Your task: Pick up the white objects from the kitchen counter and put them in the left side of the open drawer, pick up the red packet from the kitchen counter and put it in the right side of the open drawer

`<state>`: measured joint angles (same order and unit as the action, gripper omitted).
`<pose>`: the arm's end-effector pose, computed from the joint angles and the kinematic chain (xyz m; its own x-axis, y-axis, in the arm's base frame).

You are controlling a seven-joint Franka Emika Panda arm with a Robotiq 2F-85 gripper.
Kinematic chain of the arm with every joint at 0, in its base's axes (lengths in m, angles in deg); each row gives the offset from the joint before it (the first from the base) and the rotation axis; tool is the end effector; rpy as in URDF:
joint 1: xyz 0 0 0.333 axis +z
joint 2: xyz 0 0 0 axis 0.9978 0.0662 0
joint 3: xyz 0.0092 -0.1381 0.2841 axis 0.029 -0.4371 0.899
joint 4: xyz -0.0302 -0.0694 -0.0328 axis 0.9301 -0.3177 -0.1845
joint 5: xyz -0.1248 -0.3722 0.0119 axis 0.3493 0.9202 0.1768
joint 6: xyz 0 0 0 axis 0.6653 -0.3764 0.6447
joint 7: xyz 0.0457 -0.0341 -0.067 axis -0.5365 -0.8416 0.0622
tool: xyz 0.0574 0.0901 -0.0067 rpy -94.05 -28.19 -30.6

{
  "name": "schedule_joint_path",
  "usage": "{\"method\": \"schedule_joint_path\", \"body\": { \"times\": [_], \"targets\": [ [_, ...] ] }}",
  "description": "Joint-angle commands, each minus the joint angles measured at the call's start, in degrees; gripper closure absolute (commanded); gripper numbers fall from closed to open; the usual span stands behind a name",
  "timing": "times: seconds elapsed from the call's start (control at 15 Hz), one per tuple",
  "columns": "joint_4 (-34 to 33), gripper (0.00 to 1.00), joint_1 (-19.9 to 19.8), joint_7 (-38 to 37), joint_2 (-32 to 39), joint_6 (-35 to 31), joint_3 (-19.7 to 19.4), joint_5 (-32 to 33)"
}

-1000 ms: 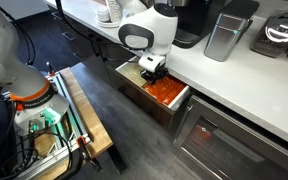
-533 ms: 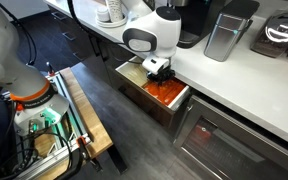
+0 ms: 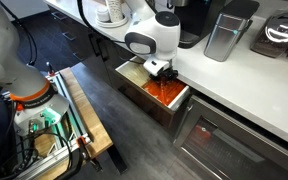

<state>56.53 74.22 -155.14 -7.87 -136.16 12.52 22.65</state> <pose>0.4707 -0.2334 0.2119 -0.5831 -0.7951 -0.1667 -0.7970 0.5996 -0.0726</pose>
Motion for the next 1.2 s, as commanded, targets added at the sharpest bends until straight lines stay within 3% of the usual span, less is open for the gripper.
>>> {"method": "schedule_joint_path", "body": {
  "times": [0.0, 0.33, 0.4, 1.0, 1.13],
  "targets": [
    [0.0, 0.39, -0.8, 1.7, -0.9, -2.0, 1.0, -2.4],
    [0.9, 0.02, 0.2, 1.1, -2.2, -4.0, -1.5, 2.3],
    [0.6, 0.0, 0.4, 0.6, -1.6, -3.5, -2.1, 3.6],
    [-0.8, 0.0, -0.2, 0.8, 2.8, -1.3, -2.1, 3.9],
    [-0.9, 0.16, -0.2, 0.6, 3.6, -1.0, -2.2, 4.0]
  ]
}}
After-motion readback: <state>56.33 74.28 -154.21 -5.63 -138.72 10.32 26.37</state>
